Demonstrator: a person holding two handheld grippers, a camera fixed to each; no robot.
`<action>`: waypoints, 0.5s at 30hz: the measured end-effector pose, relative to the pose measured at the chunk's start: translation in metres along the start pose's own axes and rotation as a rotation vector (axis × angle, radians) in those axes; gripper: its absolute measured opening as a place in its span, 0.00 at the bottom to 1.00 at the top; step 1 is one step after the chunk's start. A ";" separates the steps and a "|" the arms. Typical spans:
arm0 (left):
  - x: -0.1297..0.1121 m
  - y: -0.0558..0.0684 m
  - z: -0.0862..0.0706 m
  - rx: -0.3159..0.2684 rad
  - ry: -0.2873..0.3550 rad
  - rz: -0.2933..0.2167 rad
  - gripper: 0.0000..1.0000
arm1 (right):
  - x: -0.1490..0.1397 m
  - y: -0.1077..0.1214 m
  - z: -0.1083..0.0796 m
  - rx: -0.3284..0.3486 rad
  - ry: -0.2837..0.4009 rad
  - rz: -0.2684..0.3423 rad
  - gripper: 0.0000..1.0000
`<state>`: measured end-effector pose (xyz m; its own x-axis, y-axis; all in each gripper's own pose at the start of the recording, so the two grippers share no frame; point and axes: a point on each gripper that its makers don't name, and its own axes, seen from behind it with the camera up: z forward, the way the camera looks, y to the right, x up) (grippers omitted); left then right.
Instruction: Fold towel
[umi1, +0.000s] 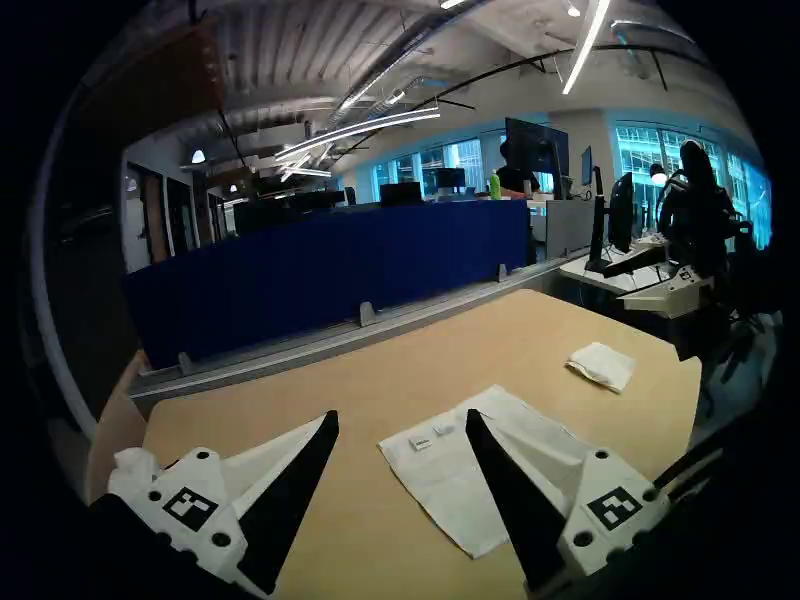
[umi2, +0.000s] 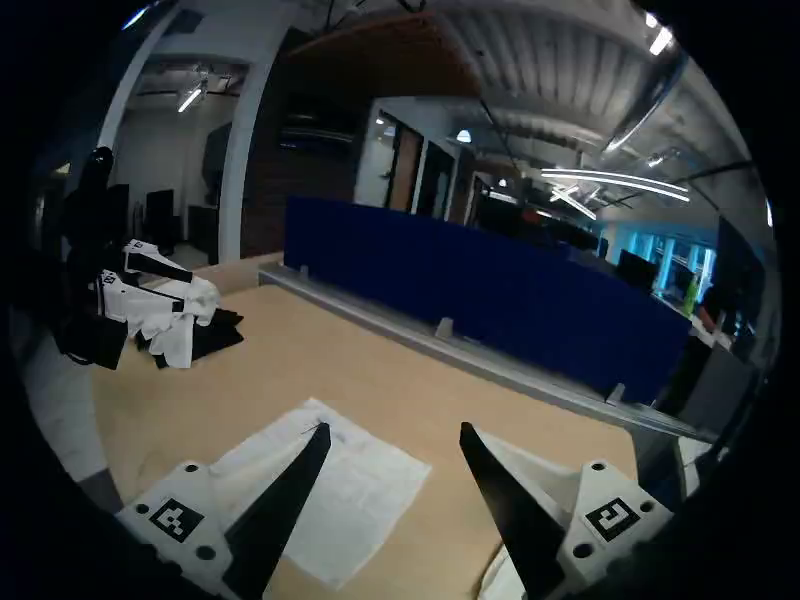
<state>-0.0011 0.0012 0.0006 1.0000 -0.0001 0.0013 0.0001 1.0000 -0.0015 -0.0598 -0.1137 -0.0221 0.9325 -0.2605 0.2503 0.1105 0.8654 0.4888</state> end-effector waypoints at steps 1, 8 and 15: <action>-0.005 0.005 0.003 -0.007 -0.006 0.000 0.94 | -0.005 -0.001 0.001 0.004 -0.010 -0.002 1.00; -0.044 0.034 0.019 -0.052 -0.067 0.007 0.94 | -0.046 -0.010 0.012 0.030 -0.090 -0.014 1.00; -0.086 0.049 0.032 -0.095 -0.136 0.024 0.94 | -0.091 -0.017 0.021 0.048 -0.163 -0.006 1.00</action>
<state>-0.0869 0.0503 0.0326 0.9903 0.0300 0.1355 -0.0168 0.9951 -0.0974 -0.1536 -0.1137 -0.0357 0.8634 -0.3347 0.3776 0.0953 0.8431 0.5292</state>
